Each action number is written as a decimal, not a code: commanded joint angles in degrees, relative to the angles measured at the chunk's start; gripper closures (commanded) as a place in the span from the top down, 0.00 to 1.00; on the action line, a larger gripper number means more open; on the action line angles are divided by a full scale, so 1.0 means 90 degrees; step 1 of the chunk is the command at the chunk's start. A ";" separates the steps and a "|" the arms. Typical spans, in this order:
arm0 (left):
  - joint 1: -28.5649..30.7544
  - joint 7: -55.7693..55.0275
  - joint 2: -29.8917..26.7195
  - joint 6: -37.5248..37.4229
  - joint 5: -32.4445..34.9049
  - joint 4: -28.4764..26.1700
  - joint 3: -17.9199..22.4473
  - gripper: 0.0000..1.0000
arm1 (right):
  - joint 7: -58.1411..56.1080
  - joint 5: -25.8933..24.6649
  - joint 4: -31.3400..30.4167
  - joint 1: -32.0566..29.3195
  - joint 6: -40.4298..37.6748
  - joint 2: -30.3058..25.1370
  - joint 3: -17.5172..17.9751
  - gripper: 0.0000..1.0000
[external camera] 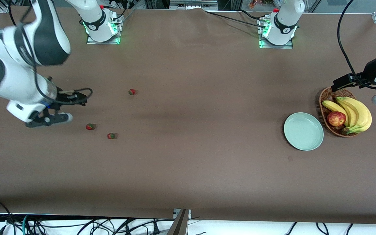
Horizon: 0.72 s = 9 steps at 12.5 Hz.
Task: Collect all strawberries into plate
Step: 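Move the right gripper down to the nearest red strawberry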
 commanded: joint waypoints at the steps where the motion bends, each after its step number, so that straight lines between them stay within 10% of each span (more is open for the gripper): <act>1: -0.0031 0.0005 0.0089 -0.0043 0.0038 0.0180 -0.0003 1.00 | -0.0129 -0.0108 -0.0220 -0.0064 0.0681 0.0685 -0.0012 1.00; 9: -0.0012 0.0015 0.0167 -0.0043 0.0038 0.0180 -0.0003 1.00 | -0.0970 -0.0049 -0.1246 -0.0827 0.3127 0.1762 -0.0031 0.96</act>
